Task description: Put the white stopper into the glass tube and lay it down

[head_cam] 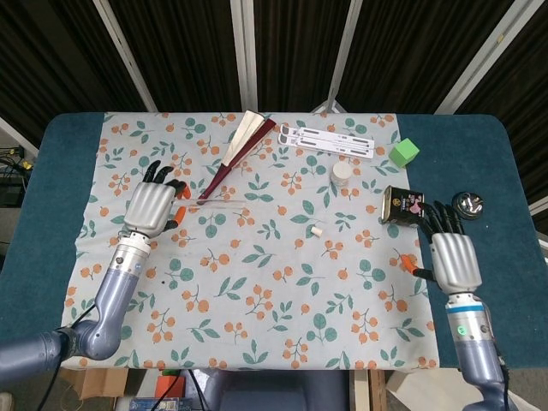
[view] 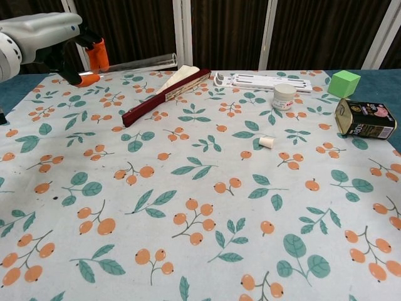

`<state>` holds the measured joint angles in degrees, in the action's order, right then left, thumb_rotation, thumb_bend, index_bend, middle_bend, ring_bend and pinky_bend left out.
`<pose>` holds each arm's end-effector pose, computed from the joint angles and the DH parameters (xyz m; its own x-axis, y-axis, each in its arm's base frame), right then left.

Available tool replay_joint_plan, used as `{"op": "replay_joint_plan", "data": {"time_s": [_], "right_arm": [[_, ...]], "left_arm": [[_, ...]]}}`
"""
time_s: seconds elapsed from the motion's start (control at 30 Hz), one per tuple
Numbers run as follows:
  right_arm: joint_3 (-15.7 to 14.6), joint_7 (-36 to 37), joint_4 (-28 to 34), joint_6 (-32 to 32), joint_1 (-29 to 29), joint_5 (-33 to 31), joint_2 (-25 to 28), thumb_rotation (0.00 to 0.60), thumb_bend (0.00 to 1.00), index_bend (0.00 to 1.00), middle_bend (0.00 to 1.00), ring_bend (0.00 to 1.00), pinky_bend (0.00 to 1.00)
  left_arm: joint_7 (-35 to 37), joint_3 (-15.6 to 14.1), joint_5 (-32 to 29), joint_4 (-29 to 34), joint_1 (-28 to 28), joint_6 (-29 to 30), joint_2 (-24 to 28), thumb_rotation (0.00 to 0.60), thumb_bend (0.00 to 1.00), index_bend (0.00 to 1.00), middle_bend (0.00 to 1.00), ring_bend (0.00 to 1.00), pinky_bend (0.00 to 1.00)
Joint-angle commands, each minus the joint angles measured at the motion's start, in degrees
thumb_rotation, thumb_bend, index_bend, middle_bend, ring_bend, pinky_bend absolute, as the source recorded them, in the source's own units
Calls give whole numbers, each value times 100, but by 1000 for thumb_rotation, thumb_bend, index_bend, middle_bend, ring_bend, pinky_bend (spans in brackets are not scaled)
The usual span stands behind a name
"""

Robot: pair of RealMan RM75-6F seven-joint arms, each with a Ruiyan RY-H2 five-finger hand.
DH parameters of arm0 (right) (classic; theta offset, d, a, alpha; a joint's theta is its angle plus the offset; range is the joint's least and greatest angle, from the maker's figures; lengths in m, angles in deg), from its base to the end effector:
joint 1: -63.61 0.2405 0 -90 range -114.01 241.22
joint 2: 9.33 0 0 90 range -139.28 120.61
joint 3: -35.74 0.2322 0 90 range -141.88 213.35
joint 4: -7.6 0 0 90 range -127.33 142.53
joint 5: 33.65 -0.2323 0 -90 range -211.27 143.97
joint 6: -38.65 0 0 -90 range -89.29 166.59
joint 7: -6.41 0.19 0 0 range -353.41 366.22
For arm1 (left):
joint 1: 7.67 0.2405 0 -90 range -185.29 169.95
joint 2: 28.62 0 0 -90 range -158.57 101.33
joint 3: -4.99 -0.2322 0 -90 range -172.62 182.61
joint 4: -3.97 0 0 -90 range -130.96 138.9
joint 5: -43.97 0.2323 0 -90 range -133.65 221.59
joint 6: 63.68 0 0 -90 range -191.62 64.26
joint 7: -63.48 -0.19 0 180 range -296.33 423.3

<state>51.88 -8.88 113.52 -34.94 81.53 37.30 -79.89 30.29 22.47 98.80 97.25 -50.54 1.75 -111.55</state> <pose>-0.1869 -0.3195 0.0920 0.2466 0.0056 0.9691 -0.9667 -0.0698 0.2464 -0.0953 0.4020 0.0216 0.4616 0.0349 0.8864 0.8660 -0.2341 -0.4418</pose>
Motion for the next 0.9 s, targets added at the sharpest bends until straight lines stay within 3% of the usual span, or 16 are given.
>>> {"op": "replay_joint_plan", "data": {"time_s": [0.03, 0.37, 0.9], "right_arm": [[311, -593, 129, 368, 474, -662, -374, 600, 295, 360, 158, 0, 0], [453, -1704, -330, 413, 1449, -1897, -1747, 600, 294, 411, 158, 0, 0], [654, -2079, -1770, 220, 2196, -2843, -3159, 600, 294, 411, 157, 0, 0]], "left_arm": [[10, 32, -46, -2, -36, -28, 27, 600, 603, 598, 634, 143, 0], [144, 121, -111, 77, -104, -61, 273, 600, 603, 598, 634, 143, 0], [438, 17, -65, 69, -100, -208, 602, 600, 604, 598, 633, 143, 0]]}}
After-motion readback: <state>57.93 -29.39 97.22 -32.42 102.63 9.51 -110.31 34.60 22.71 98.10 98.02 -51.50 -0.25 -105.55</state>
